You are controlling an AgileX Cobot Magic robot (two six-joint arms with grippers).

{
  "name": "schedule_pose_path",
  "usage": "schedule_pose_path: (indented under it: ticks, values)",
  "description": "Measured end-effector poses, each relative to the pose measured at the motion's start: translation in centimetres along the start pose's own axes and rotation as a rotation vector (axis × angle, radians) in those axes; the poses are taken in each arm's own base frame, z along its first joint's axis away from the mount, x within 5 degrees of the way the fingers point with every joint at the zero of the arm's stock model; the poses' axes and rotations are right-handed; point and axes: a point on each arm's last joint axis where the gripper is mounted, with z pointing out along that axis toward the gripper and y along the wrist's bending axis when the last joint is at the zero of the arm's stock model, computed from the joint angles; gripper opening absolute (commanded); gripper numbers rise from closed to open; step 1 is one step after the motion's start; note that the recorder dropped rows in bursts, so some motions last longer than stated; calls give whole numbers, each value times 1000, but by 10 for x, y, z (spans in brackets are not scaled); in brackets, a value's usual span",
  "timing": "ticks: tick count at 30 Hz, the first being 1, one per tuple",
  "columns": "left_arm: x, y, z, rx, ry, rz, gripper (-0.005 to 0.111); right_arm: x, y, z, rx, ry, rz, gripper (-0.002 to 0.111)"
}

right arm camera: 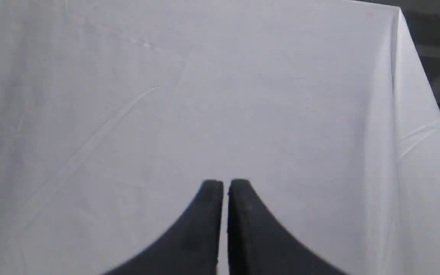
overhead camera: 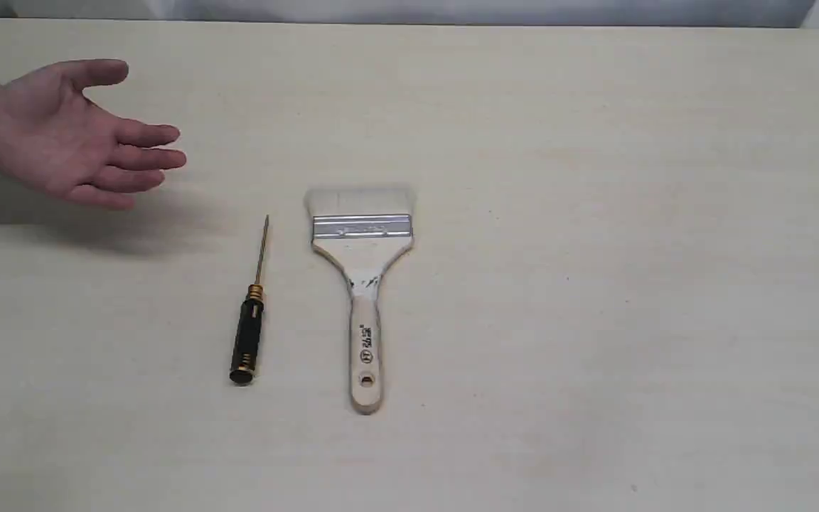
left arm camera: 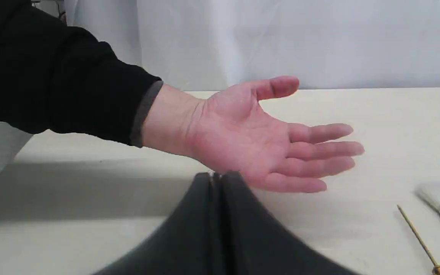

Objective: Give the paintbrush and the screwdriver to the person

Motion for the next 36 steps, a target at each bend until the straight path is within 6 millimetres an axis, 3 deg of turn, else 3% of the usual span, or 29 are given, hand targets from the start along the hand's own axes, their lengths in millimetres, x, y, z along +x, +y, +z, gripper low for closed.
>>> schedule_pose_path:
  ticks: [2,8,12,15,19,22,27,30,33,36]
  values:
    - [0,0,0,0,0,0,0,-5,0,0,-2,-51,53,4]
    - [0,0,0,0,0,0,0,-34,5,-7,-134,-360,428,4]
    - [0,0,0,0,0,0,0,-43,6,-11,-197,-457,527,4]
    - [0,0,0,0,0,0,0,-57,15,-9,-308,-474,447,4]
    - [0,0,0,0,0,0,0,-89,41,-6,-589,-474,126,4]
    - [0,0,0,0,0,0,0,-109,46,-2,-665,-452,22,4]
    - [0,0,0,0,0,0,0,-136,43,21,-633,-364,-124,4]
    - [0,0,0,0,0,0,0,-142,38,42,-603,-295,-109,4]
    - [0,0,0,0,0,0,0,-139,39,67,-647,-222,-31,4]
    - [0,0,0,0,0,0,0,-124,45,95,-764,-112,78,9]
